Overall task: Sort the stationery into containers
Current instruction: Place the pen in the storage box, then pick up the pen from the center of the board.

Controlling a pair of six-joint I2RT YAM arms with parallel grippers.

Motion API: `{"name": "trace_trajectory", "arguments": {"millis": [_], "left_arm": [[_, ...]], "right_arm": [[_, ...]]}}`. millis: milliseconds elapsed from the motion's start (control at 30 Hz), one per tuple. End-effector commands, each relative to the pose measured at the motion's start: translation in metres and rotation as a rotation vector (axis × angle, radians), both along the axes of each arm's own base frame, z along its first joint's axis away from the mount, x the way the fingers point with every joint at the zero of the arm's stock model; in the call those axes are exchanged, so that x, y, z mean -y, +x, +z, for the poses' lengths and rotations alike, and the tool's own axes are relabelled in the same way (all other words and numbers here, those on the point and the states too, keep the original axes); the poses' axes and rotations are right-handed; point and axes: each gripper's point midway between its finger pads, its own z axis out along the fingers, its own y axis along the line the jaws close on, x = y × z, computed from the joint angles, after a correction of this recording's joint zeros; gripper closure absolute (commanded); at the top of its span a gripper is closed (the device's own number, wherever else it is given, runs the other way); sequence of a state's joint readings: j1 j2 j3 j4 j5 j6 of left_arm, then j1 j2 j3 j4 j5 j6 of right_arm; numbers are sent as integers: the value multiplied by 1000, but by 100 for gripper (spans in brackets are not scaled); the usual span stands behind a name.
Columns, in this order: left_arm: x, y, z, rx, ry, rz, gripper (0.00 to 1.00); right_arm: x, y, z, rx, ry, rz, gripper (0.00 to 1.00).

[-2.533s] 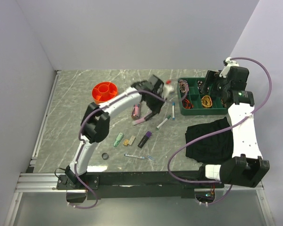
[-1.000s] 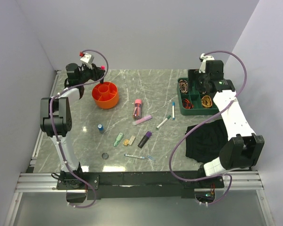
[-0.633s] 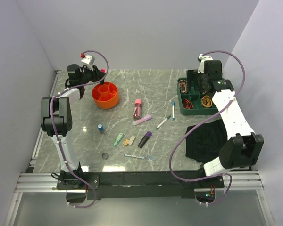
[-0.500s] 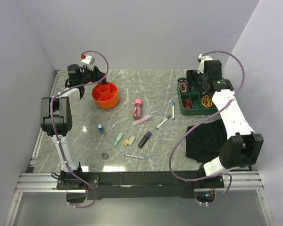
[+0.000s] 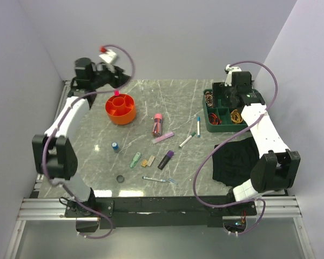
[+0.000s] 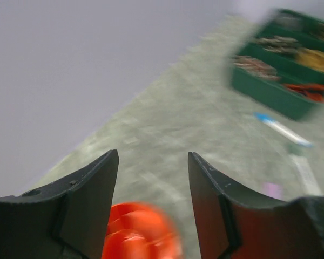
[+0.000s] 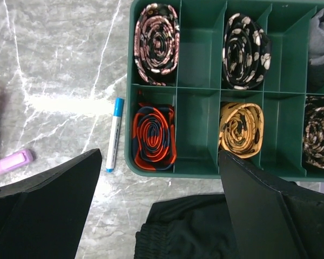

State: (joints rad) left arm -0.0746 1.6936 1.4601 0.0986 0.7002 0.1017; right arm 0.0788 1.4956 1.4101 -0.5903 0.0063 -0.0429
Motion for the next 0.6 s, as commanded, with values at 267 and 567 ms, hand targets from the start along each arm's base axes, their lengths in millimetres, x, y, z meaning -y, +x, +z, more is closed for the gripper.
{"name": "trace_trajectory", "arguments": {"millis": [267,567], "left_arm": [[153,-179,-133,-522,284,-255,37],[193,-195,-207,-702,483,-237,39]], "right_arm": [[52,-5,66,176,181,-324,0],[53,-34,75,154,219,-276,0]]}}
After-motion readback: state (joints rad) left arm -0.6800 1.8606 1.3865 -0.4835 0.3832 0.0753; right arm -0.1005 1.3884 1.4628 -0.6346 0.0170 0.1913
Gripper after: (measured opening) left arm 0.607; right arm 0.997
